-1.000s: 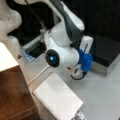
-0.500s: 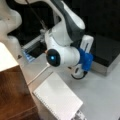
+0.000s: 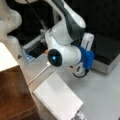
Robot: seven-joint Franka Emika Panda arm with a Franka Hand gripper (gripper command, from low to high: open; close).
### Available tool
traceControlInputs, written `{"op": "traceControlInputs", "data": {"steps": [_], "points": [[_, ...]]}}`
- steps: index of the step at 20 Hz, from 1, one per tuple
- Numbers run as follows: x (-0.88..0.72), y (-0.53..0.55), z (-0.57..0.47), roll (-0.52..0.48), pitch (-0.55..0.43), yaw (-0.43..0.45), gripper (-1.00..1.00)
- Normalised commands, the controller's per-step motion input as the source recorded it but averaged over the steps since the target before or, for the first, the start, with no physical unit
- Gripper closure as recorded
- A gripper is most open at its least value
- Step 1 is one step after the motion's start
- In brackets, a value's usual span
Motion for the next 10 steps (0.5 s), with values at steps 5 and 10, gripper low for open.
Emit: {"op": "traceControlInputs", "data": {"steps": [5,10], "points": [[-0.03,0.79,0.57,-0.024,-0.089,0.217,1.00],[-0.09,0.77,0.47,-0.103,-0.087,0.231,1.00]]}}
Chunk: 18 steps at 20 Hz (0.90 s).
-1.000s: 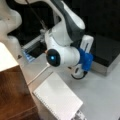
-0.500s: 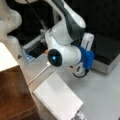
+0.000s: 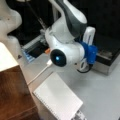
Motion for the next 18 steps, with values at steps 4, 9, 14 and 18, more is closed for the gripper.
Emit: {"op": "traceControlInputs", "data": {"steps": [4,9,14,18], "points": [[-0.12,0.75,0.34,-0.193,-0.108,0.196,1.00],[-0.19,0.72,0.37,-0.200,-0.087,0.145,1.00],[-0.26,0.80,0.42,-0.185,-0.072,0.069,1.00],[-0.33,0.87,0.45,-0.167,-0.067,0.001,1.00]]}}
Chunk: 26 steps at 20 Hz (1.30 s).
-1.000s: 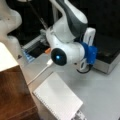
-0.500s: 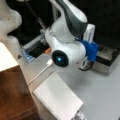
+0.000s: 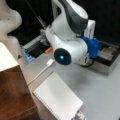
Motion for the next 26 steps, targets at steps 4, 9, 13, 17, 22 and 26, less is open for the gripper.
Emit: {"op": "traceControlInputs", "data": {"steps": [4,9,13,17,22,26], "points": [[-0.37,0.90,0.47,-0.152,-0.057,-0.047,1.00],[-0.40,0.90,0.40,-0.172,-0.025,-0.105,1.00],[-0.42,0.90,0.31,-0.218,0.001,-0.159,1.00],[-0.45,0.93,0.28,-0.282,0.001,-0.159,1.00],[-0.44,0.98,0.25,-0.314,-0.039,-0.169,1.00],[-0.45,0.88,0.21,-0.293,-0.076,-0.186,1.00]]}}
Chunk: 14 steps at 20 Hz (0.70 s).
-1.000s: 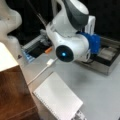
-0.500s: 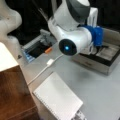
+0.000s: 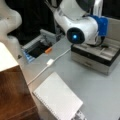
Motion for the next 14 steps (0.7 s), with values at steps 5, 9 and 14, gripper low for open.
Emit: {"op": "traceControlInputs", "data": {"steps": [5,9,14], "points": [[-0.41,0.54,0.05,-0.214,-0.069,-0.231,1.00],[-0.29,0.13,-0.09,-0.070,-0.027,-0.222,1.00],[-0.30,-0.03,-0.12,0.014,0.019,-0.165,-1.00]]}}
